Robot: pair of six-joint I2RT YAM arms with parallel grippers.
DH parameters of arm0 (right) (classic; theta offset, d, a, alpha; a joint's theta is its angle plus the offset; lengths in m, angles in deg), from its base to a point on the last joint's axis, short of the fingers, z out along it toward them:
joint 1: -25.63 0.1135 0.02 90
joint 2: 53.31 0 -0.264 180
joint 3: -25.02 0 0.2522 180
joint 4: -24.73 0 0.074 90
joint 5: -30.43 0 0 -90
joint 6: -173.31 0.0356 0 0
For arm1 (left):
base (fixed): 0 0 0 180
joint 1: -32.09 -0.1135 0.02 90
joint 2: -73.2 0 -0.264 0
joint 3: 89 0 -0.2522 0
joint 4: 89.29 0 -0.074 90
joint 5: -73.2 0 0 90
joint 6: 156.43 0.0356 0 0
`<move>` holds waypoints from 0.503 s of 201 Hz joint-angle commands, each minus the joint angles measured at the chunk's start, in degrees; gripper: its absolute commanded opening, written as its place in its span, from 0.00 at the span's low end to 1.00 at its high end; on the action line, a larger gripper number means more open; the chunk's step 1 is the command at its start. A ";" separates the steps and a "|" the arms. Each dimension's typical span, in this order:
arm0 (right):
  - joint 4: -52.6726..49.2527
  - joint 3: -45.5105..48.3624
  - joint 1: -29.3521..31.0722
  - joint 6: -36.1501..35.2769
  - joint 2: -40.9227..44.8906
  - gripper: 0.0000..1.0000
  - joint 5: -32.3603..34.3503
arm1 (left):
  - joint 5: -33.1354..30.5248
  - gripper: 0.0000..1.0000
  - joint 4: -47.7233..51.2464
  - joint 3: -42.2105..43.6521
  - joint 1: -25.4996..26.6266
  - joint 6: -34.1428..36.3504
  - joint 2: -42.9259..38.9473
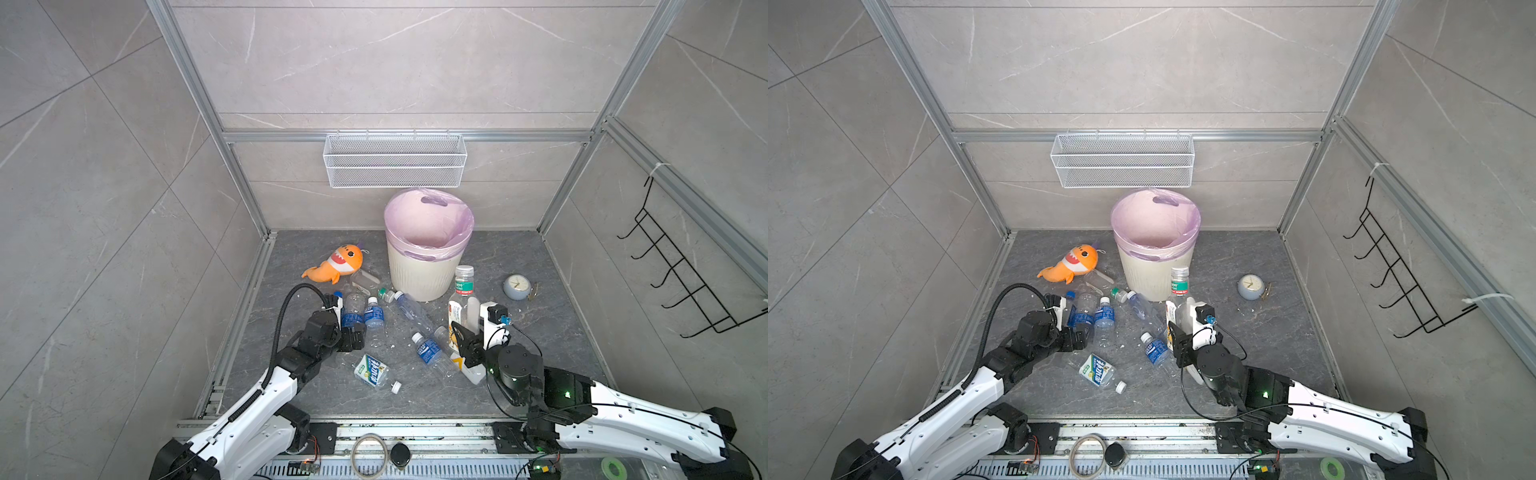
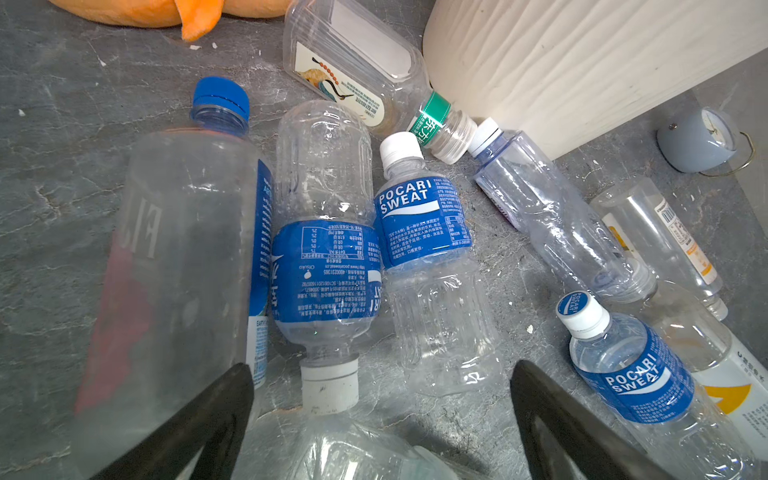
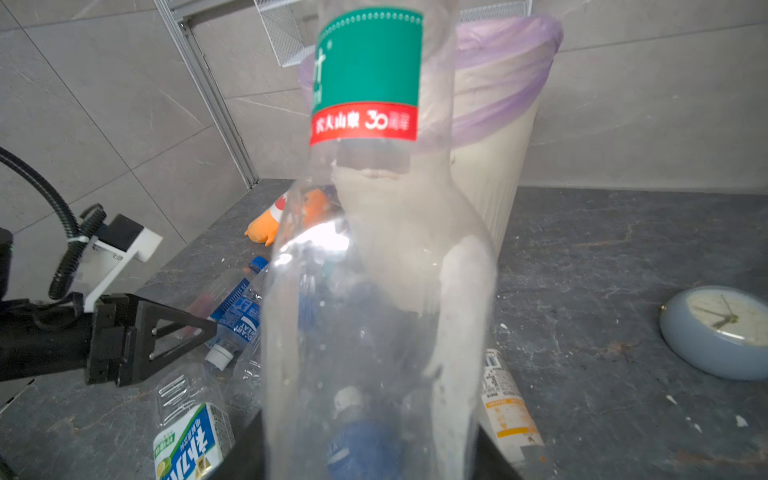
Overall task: Throw the plastic bottles in the bin
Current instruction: 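Carry the bottle over the pink-lined bin and open the right gripper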
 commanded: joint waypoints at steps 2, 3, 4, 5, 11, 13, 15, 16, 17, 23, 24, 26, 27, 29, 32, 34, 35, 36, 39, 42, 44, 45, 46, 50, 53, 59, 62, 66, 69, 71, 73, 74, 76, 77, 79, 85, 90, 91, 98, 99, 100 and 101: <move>-1.92 -8.59 0.36 -4.99 -3.12 0.48 3.86 | 1.26 0.99 -1.77 -2.50 0.36 1.07 0.61; -1.93 -9.04 0.38 -5.12 -3.35 0.47 3.98 | 1.27 0.99 -1.75 -2.50 0.36 1.07 0.67; -2.02 -9.49 0.34 -5.36 -3.64 0.47 4.12 | 1.32 0.99 -1.83 -2.50 0.36 1.07 0.65; -2.02 -9.85 0.33 -5.57 -3.92 0.47 4.23 | 1.34 0.99 -1.83 -2.55 0.36 1.07 0.64; -2.28 -12.20 0.30 -6.69 -5.46 0.47 4.88 | 1.37 0.98 -1.86 -2.55 0.36 1.15 0.67; -2.35 -13.23 0.26 -7.15 -6.10 0.46 5.18 | 1.39 0.99 -1.90 -2.58 0.36 1.18 0.75; -2.50 -13.91 0.19 -7.49 -6.65 0.46 5.44 | 1.40 0.99 -1.87 -2.57 0.36 1.23 0.73; -2.53 -14.47 0.16 -7.73 -7.05 0.46 5.60 | 1.43 0.99 -1.93 -2.58 0.36 1.24 0.72; -2.63 -14.93 0.10 -7.90 -7.38 0.46 5.72 | 1.44 0.99 -1.97 -2.54 0.36 1.24 0.68; -3.12 -17.84 -0.44 -8.82 -9.32 0.46 6.17 | 1.52 0.99 -1.95 -2.46 0.36 1.22 0.64; -3.28 -18.29 -0.55 -9.02 -9.79 0.46 6.18 | 1.49 0.99 -1.97 -2.48 0.36 1.23 0.63; -3.54 -19.39 -0.89 -9.27 -10.48 0.46 6.08 | 1.42 0.99 -1.99 -2.50 0.36 1.24 0.63; -3.66 -19.94 -1.08 -9.42 -10.81 0.46 6.01 | 1.44 0.98 -2.00 -2.41 0.36 1.24 0.63; -3.99 -20.90 -1.44 -9.63 -11.56 0.47 5.80 | 1.52 0.99 -2.00 -2.37 0.36 1.20 0.63; -4.64 -22.52 -2.23 -9.72 -12.82 0.47 5.31 | 1.56 0.99 -1.98 -2.40 0.34 1.34 0.63; -5.01 -23.74 -2.79 -9.73 -13.54 0.47 4.77 | 1.51 0.99 -2.04 -2.37 0.40 1.33 0.68; -5.23 -24.27 -3.13 -9.73 -13.84 0.47 4.51 | 1.53 0.98 -2.06 -2.39 0.38 1.33 0.65; -5.43 -24.84 -3.39 -9.78 -14.16 0.47 4.26 | 1.58 0.99 -2.03 -2.36 0.41 1.33 0.64; -5.55 -26.04 -4.17 -9.86 -14.99 0.47 3.56 | 1.63 0.98 -2.03 -2.34 0.38 1.33 0.64; -5.83 -27.53 -5.18 -9.91 -16.22 0.48 2.49 | 1.68 0.99 -2.07 -2.32 0.39 1.33 0.63; -6.03 -28.71 -6.05 -9.98 -16.89 0.48 1.65 | 1.73 0.99 -2.08 -2.26 0.43 1.38 0.59; -6.09 -29.17 -6.39 -9.99 -17.40 0.48 1.20 | 1.73 0.99 -2.13 -2.25 0.48 1.35 0.57; -6.12 -29.62 -6.73 -9.99 -17.83 0.48 0.71 | 1.77 0.99 -2.15 -2.24 0.46 1.34 0.56; -6.30 -31.65 -8.46 -10.00 -19.43 0.48 -1.29 | 1.84 0.98 -2.17 -2.22 0.44 1.41 0.59; -6.55 -33.35 -9.95 -10.00 -20.78 0.48 -2.94 | 1.80 0.99 -2.14 -2.12 0.44 1.42 0.55; -7.27 -36.96 -12.72 -9.84 -23.63 0.48 -5.78 | 1.90 0.98 -2.25 -2.01 0.42 1.42 0.55; -7.52 -38.99 -13.83 -9.83 -25.16 0.48 -7.10 | 1.93 0.99 -2.34 -2.02 0.44 1.42 0.55; -7.74 -41.57 -15.43 -9.85 -27.43 0.48 -8.69 | 1.94 0.99 -2.42 -1.97 0.44 1.42 0.54; -7.78 -43.42 -16.63 -10.09 -28.87 0.48 -9.78 | 2.02 0.99 -2.46 -1.84 0.44 1.42 0.54; -7.75 -44.68 -17.44 -10.20 -30.14 0.49 -10.59 | 2.04 0.99 -2.51 -1.88 0.44 1.42 0.54; -7.83 -46.00 -18.21 -10.25 -31.40 0.50 -11.27 | 2.06 0.99 -2.50 -1.84 0.44 1.42 0.52; -7.83 -46.69 -18.49 -10.30 -32.04 0.50 -11.63 | 2.07 0.99 -2.51 -1.82 0.44 1.42 0.53; -7.93 -48.18 -19.33 -10.29 -33.11 0.51 -12.48 | 2.09 0.99 -2.50 -1.80 0.44 1.38 0.54; -8.01 -48.92 -19.71 -10.28 -33.90 0.52 -12.81 | 2.13 0.99 -2.52 -1.76 0.44 1.35 0.59; -8.24 -50.43 -20.56 -10.27 -35.16 0.54 -13.54 | 2.20 0.99 -2.57 -1.79 0.44 1.34 0.56; -9.35 -55.39 -22.95 -9.82 -39.02 0.65 -16.00 | 2.24 0.99 -2.60 -1.79 0.44 1.25 0.59; -10.91 -60.03 -24.59 -9.40 -42.91 0.76 -17.39 | 2.27 0.99 -2.67 -1.78 0.44 1.22 0.58; -11.26 -60.82 -24.93 -9.30 -43.55 0.78 -17.50 | 2.35 0.99 -2.69 -1.79 0.44 1.19 0.55; -13.19 -67.13 -26.42 -9.23 -48.18 0.94 -17.40 | 2.52 0.99 -2.62 -1.79 0.43 1.16 0.66; -13.36 -67.98 -26.63 -9.31 -48.74 0.97 -17.33 | 2.56 0.99 -2.62 -1.75 0.44 1.20 0.65; -13.45 -68.67 -26.78 -9.39 -49.27 0.98 -17.26 | 2.54 0.98 -2.62 -1.77 0.40 1.18 0.64; -13.63 -69.28 -26.95 -9.48 -49.98 0.99 -17.18 | 2.52 0.98 -2.62 -1.79 0.42 1.17 0.64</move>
